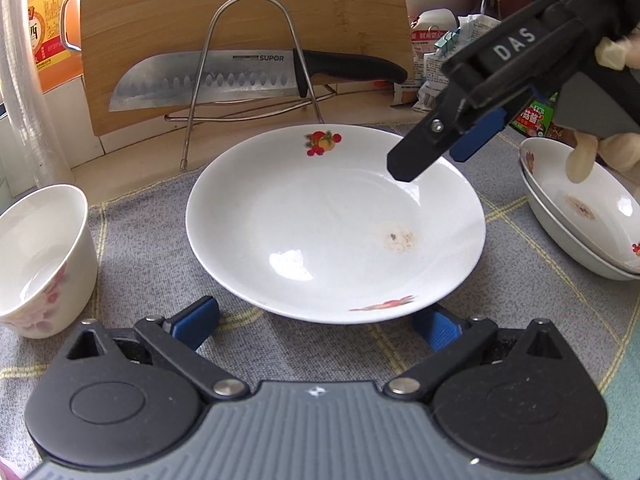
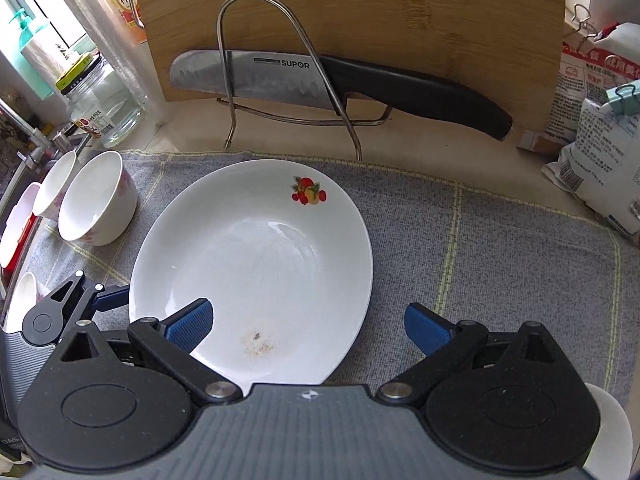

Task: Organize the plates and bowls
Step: 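Move both grippers to the rim of the flower-print plate by the cutting board, then close the left gripper on the plate rim while the right gripper grips the opposite rim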

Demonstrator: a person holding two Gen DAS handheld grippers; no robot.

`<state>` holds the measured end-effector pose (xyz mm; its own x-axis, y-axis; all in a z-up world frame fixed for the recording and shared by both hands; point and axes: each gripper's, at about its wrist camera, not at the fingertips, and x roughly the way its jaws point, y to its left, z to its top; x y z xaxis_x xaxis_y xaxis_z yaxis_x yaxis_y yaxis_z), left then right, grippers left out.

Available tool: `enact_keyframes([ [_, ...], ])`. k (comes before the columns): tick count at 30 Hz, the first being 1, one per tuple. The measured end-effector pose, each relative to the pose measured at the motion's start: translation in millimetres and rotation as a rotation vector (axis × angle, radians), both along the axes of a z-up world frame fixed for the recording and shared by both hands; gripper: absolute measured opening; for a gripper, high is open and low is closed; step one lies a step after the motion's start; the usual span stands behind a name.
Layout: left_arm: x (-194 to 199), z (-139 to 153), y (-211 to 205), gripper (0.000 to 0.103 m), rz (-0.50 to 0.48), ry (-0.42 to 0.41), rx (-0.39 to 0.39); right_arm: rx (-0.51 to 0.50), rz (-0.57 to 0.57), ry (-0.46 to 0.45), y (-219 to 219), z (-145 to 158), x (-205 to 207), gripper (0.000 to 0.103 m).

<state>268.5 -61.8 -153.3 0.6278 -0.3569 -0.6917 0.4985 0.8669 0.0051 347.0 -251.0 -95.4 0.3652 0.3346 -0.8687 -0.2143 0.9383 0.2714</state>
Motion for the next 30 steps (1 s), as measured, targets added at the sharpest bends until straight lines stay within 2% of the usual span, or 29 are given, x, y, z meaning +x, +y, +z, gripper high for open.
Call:
enact_keyframes([
  [7,0.6,-0.8,2.3,0.102,-0.028,-0.011,-0.005,0.08,-0.001,0.079,-6.3,-19.1,23.2,0.103],
  [21,0.3,-1.0,5.6,0.103,-0.066,-0.019,-0.007,0.193,0.104,0.109,0.5,-21.9,56.8,0.103],
  [30,2.3,0.5,4.7,0.103,-0.092,-0.012,0.001,0.289,0.105,0.226,-4.5,-27.2,79.6,0.103],
])
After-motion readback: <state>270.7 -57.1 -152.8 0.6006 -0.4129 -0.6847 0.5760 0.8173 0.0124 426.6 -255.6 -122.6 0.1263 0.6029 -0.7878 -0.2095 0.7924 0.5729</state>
